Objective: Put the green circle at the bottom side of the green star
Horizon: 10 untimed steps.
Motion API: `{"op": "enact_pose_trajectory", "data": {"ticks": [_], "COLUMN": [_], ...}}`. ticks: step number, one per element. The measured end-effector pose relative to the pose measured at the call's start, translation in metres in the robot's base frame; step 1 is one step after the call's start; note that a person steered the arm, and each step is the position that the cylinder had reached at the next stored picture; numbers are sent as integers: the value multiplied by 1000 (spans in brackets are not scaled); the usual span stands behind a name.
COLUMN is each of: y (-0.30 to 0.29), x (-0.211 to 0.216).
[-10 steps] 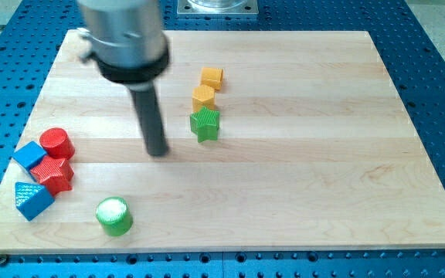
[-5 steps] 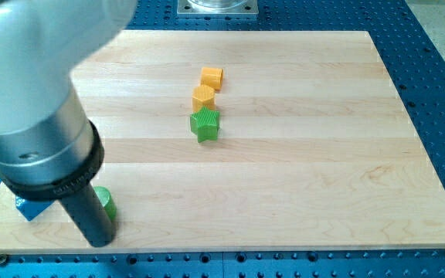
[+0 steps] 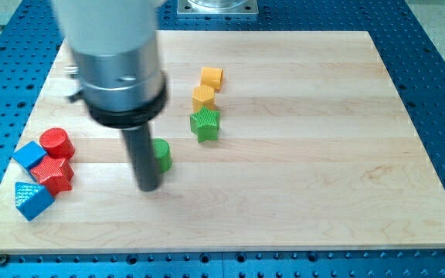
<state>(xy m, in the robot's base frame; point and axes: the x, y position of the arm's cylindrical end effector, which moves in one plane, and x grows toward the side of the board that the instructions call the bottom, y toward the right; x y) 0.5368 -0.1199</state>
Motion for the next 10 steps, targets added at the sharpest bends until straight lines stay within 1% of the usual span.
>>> {"op": "enact_pose_trajectory", "data": {"ticks": [1, 3, 4, 5, 6, 7, 8, 10], "y": [-15, 72, 70, 132, 185, 172, 151, 147], "x": [-27, -27, -14, 1, -49, -75, -72, -63]}}
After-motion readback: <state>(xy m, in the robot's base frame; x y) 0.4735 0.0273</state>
